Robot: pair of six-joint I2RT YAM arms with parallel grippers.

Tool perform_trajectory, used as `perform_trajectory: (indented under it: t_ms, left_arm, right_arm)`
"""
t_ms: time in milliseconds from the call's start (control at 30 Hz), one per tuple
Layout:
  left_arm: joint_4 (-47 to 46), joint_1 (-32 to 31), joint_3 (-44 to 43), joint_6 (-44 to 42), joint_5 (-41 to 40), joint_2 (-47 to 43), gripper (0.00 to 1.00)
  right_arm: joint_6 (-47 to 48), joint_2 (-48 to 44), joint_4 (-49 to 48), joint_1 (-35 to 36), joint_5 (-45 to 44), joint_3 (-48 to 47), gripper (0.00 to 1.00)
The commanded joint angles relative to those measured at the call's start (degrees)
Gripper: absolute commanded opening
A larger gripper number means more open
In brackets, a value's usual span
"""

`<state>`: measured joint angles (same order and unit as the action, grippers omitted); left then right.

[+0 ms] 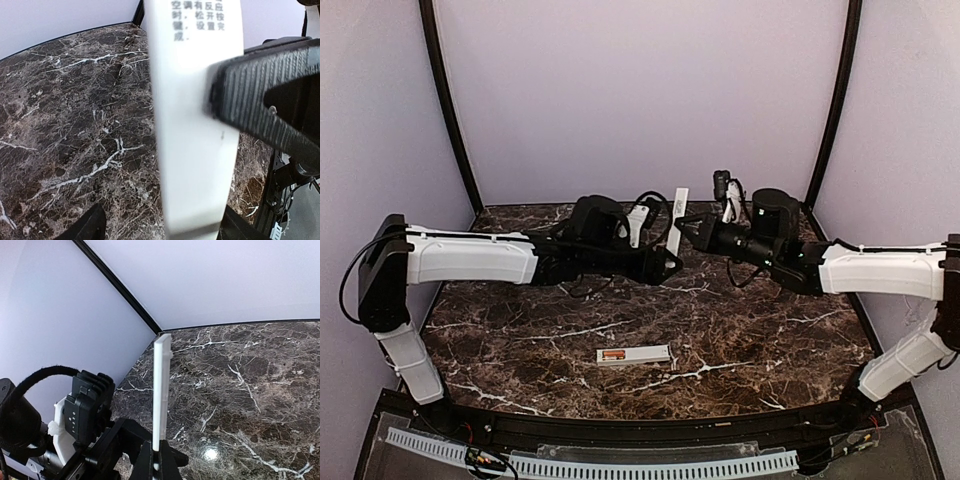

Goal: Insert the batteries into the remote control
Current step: Pass from the right arm to the left, then place the battery cover on the remote control without the battery cover.

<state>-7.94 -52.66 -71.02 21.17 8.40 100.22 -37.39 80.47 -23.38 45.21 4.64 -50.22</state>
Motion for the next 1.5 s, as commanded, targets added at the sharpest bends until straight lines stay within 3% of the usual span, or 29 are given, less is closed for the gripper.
perform_trajectory:
  t_ms: [0,167,300,533,633,767,967,1033,1133,1233,1333,1467]
  left_arm:
    - [0.26,-0.22,-2.77,0.79,1.7,1.26,0.71]
    - [0.21,-0.18,-4.11,-0.22,2.97,2.36,0.65]
    - [2.03,-0.15,-5.27,-1.79,2.3,2.88,0.48]
    - [3.55,-0.07,-5.66,-2.8,1.69,3.18,0.38]
    - [4.7,0.16,-5.77,-3.52,1.32,3.04,0.28]
    - [6.17,0.83,-5.25,-5.29,2.06,2.21,0.23]
    - [8.16,2.24,-0.73,-10.07,6.07,-1.61,0.22]
    - [11.31,2.35,0.28,-13.45,7.26,-3.18,0.23]
    - [17.66,2.68,1.88,-18.19,8.53,-6.35,0.22]
    - [20.93,3.17,5.63,-24.16,10.26,-9.8,0.2]
    - [29.83,3.74,6.78,-30.41,10.18,-13.13,0.19]
    - [40.07,3.79,7.46,-39.02,8.85,-14.92,0.19]
  right_arm:
    - [-0.88,1.46,-4.28,1.08,-0.19,0.29,0.0]
    - [-1.03,1.32,-4.92,1.21,-0.19,0.99,0.0]
    - [-1.71,1.36,-5.67,1.24,0.49,1.85,0.0]
    - [-2.4,1.22,-5.77,1.2,1.21,2.48,0.0]
    - [-2.64,1.3,-5.7,1.26,2.02,2.41,0.02]
    - [-2.14,0.78,-5.11,1.18,2.23,2.66,0.17]
    - [1.27,-3.48,-4.0,0.23,1.88,5.27,0.63]
    - [4.93,-6.01,-3.0,-0.58,2.7,6.51,0.73]
    - [12.83,-9.85,0.77,-1.62,3.29,8.2,0.97]
    - [21.85,-12.74,3.72,-2.68,8.42,9.89,0.99]
    - [30.65,-13.53,5.08,-2.67,14.15,11.88,0.99]
    - [36.09,-10.6,10.65,-2.62,20.0,10.57,0.95]
